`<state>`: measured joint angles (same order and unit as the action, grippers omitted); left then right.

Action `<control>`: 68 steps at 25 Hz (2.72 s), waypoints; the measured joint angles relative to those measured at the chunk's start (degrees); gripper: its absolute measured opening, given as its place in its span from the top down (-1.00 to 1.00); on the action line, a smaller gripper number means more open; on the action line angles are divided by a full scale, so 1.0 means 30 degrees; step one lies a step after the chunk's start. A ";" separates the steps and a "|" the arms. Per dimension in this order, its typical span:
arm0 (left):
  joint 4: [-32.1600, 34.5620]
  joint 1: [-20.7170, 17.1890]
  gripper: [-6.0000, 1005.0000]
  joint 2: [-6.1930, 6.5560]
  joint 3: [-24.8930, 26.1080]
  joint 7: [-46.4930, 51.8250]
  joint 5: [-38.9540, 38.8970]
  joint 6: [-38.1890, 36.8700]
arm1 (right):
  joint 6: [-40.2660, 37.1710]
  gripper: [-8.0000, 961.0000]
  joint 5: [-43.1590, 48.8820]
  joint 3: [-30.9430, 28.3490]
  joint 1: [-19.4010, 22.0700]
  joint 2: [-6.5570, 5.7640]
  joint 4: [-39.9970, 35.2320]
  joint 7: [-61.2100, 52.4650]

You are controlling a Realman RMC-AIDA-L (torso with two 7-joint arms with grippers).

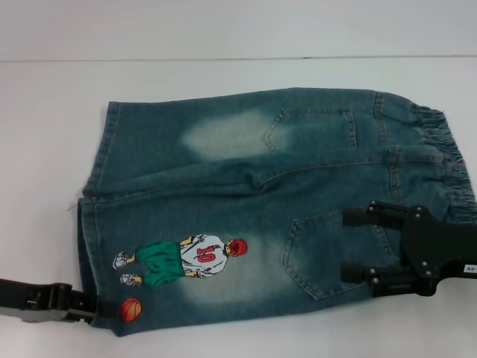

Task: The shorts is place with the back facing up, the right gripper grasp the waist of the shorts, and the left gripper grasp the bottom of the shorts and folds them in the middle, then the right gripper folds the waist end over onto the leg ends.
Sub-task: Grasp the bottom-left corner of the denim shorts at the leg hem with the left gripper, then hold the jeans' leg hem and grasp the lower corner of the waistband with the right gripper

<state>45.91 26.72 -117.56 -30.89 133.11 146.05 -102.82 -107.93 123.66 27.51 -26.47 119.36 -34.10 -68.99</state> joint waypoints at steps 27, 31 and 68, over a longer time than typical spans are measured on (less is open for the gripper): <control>-0.0040 0.0950 0.95 0.0059 0.0159 -0.0579 -0.1213 0.0894 | 0.0629 -0.85 0.3965 -0.1306 -0.0719 -0.2046 -0.7849 -1.2473; -0.0040 0.1094 0.95 0.0094 0.0160 -0.0727 -0.1414 0.1129 | 0.0596 -0.84 0.7269 -0.0601 -0.0912 -0.2082 -0.9242 -1.2360; -0.0040 0.1166 0.95 0.0084 0.0159 -0.1330 -0.2368 0.1690 | 0.2724 -0.82 1.4719 0.3074 -0.3531 -0.1686 -0.7671 -1.4013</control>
<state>45.79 30.22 -117.31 -30.41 129.12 138.95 -97.75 -99.76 167.82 36.73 -37.07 114.30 -57.11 -111.03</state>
